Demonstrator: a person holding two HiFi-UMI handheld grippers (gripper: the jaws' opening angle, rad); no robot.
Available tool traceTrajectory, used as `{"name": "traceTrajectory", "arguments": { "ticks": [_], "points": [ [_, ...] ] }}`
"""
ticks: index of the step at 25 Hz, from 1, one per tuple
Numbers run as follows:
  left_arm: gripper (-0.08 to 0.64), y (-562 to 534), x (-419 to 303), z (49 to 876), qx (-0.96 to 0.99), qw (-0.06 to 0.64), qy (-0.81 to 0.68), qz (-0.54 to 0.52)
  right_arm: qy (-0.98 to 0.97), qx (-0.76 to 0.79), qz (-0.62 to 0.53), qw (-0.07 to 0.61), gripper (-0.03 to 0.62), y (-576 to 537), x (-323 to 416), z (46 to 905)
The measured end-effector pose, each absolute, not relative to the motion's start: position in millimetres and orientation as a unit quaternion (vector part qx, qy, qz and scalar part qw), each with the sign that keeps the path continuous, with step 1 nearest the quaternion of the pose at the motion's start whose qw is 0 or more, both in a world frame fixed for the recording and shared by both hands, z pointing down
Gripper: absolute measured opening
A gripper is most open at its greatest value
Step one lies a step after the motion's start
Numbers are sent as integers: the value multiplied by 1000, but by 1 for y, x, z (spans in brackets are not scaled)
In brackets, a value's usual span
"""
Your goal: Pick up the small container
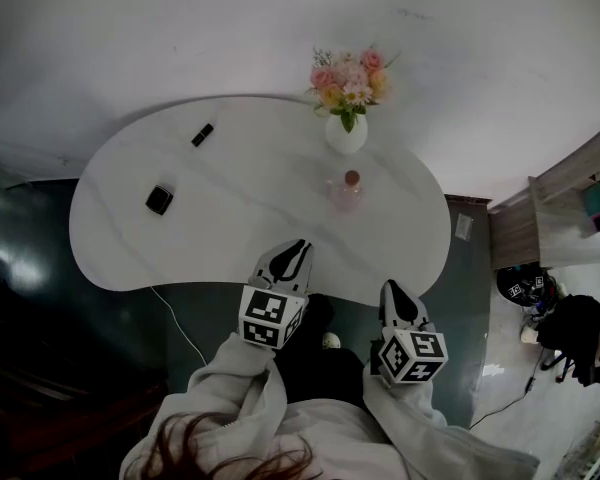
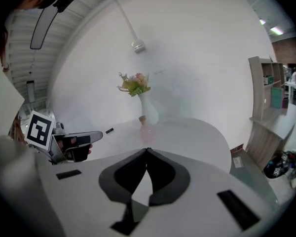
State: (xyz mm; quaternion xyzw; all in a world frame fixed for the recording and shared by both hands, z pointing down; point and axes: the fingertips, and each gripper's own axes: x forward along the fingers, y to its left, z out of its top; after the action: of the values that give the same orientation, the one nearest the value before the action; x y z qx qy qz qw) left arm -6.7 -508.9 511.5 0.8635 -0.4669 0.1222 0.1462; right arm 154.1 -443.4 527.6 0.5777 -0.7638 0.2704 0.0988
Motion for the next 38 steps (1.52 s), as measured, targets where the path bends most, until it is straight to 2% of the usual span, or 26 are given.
{"name": "traceTrajectory", "arguments": {
  "ticks": [5, 8, 15, 26, 38],
  "points": [
    [29, -545, 6, 511, 875, 143, -445, 123, -748, 595, 275, 102, 49, -466, 161, 527],
    [111, -565, 19, 513, 884, 146, -427, 122, -740, 602, 281, 104, 49, -477, 166, 527],
    [194, -604, 45, 528, 892, 135, -405, 145, -728, 609, 293, 114, 49, -496, 173, 531],
    [258, -640, 81, 552, 902, 103, -381, 172, -701, 626, 313, 134, 49, -500, 193, 545],
    [258, -666, 102, 556, 908, 61, -382, 160, -685, 633, 331, 144, 49, -507, 203, 558]
  ]
}}
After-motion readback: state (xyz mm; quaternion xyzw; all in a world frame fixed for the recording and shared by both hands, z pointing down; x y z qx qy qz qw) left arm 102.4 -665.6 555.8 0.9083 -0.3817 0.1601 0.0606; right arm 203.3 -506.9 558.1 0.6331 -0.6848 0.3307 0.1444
